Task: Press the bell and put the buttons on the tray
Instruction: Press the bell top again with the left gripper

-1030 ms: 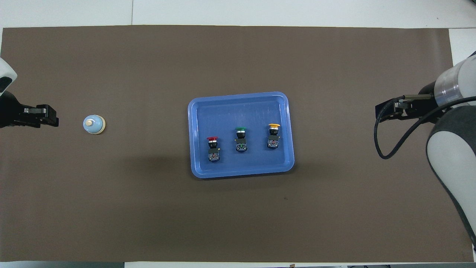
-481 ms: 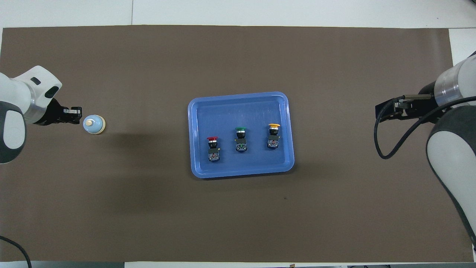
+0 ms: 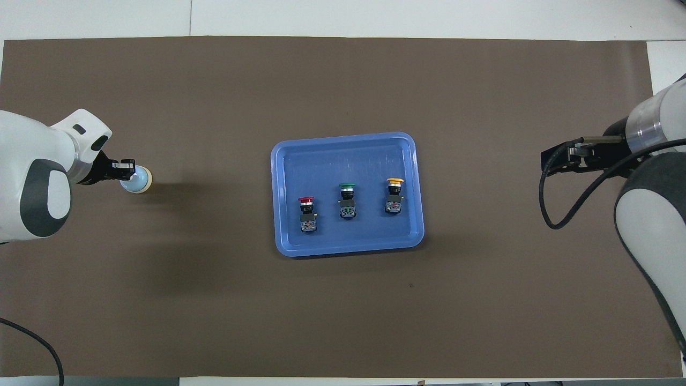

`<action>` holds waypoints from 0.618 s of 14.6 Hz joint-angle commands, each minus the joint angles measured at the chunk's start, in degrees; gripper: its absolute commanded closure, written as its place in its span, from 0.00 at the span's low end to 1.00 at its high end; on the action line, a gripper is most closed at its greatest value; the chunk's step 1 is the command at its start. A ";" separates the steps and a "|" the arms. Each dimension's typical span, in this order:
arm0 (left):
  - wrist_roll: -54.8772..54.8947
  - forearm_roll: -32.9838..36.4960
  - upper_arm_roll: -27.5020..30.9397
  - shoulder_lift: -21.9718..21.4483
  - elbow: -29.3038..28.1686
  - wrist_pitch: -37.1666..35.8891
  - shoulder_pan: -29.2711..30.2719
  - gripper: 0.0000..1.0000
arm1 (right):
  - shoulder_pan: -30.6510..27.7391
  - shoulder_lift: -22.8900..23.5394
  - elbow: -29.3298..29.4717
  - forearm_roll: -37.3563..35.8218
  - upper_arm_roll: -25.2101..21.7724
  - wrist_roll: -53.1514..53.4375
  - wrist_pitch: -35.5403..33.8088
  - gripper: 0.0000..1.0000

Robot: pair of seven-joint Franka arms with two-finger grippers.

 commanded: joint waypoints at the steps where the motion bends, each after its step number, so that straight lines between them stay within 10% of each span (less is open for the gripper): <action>1: 0.31 -0.89 -0.18 0.48 -2.11 3.14 0.72 1.00 | -0.76 -0.75 -0.51 0.72 0.39 -0.67 -0.26 0.00; 9: 0.31 -0.89 -0.18 0.75 0.76 -0.78 1.25 1.00 | -0.76 -0.67 -0.51 0.72 0.39 -0.67 -0.26 0.00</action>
